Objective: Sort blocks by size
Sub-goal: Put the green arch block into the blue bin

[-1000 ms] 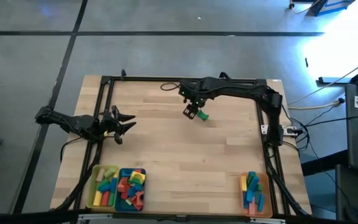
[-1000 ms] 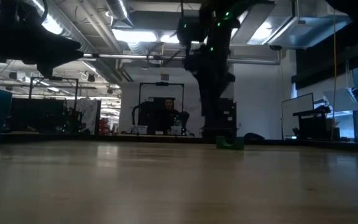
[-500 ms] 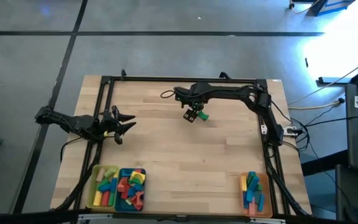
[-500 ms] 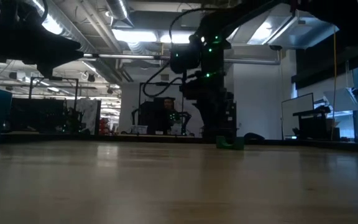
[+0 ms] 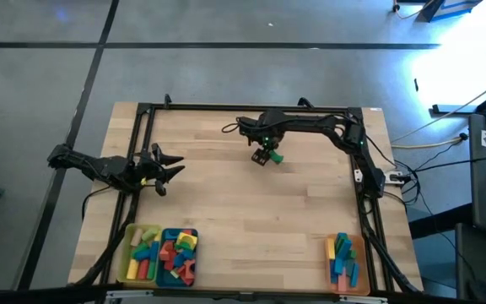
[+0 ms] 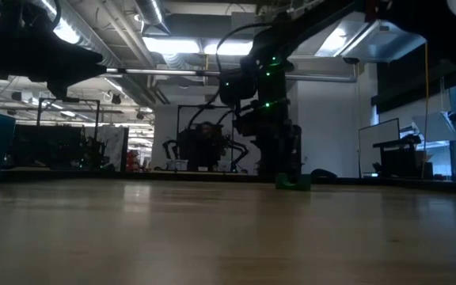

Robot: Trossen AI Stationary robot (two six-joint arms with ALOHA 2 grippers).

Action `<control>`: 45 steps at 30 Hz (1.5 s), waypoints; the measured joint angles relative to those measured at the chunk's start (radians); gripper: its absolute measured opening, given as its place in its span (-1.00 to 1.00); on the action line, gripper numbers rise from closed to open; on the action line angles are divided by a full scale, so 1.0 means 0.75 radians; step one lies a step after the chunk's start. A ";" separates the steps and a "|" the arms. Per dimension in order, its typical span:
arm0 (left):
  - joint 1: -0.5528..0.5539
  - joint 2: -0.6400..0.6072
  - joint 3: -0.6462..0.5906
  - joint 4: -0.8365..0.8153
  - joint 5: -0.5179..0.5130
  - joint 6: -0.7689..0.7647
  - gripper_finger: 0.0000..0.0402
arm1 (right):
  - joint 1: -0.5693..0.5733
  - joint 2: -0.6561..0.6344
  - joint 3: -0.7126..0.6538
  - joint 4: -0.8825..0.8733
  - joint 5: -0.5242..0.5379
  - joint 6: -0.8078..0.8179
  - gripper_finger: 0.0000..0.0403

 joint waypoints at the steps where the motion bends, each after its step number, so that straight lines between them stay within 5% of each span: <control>1: 0.000 0.001 0.000 -0.001 0.000 0.000 -0.33 | -0.004 0.002 0.000 -0.005 -0.007 0.000 0.38; 28: 0.000 0.000 0.000 -0.001 -0.001 0.000 -0.33 | -0.003 0.057 0.000 -0.007 0.007 -0.003 0.36; 38: 0.000 0.000 0.000 -0.001 -0.001 0.000 -0.33 | -0.012 0.067 0.000 0.037 -0.015 -0.071 -0.03; 45: 0.000 0.001 0.000 -0.001 0.000 0.000 -0.33 | -0.012 0.091 0.003 0.009 -0.194 -0.072 -0.33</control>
